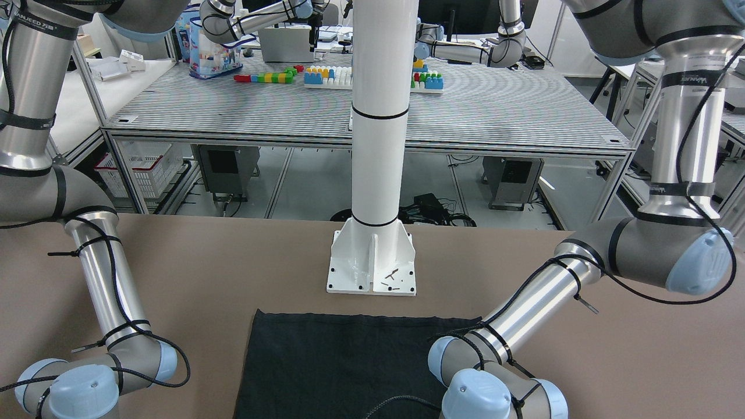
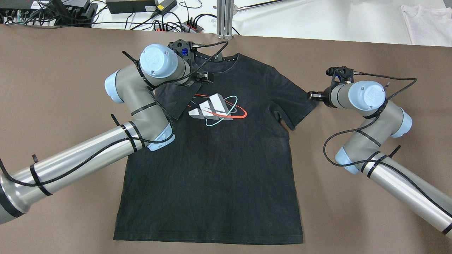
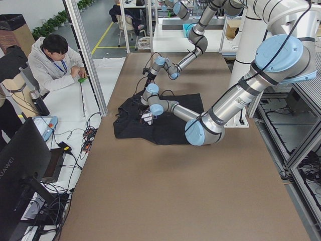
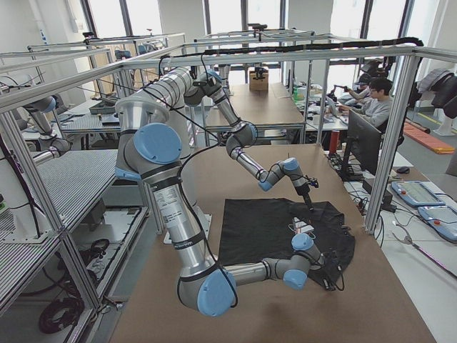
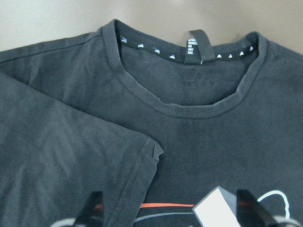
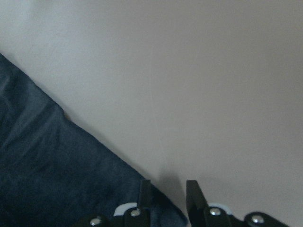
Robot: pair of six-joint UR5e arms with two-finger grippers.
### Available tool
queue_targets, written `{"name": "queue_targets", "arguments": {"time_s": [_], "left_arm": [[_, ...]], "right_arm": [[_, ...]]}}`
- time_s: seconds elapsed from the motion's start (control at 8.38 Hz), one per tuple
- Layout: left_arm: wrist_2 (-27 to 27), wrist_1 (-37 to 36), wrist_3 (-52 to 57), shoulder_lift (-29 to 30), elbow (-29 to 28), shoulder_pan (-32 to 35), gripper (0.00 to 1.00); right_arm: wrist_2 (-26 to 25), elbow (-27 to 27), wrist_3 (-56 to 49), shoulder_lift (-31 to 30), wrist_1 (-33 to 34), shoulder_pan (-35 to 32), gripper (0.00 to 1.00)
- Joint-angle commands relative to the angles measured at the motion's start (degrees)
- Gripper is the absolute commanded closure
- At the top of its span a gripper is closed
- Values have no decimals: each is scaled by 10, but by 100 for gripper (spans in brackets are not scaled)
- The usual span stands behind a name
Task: Fold clothes
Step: 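Move the right gripper to the sleeve nearest it and grasp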
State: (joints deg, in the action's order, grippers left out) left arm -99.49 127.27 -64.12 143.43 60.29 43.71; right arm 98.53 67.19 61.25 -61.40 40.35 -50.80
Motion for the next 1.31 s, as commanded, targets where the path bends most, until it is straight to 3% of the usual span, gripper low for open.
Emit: {"name": "queue_targets", "arguments": {"time_s": [0.0,0.6,0.95,1.19], "left_arm": [[-2,0,-1,1,0,0,0],[-4,0,0,2,1,1,0],[-7,0,11,2,1,5,0],[-10,-1,33,-2,1,11,0]], "right_arm": [[-2,3,-2,-6,0,0,100],[1,38,-1,-8,8,0,100],[1,84,32,66,155,0,100],[1,85,88,117,181,1,100]]}}
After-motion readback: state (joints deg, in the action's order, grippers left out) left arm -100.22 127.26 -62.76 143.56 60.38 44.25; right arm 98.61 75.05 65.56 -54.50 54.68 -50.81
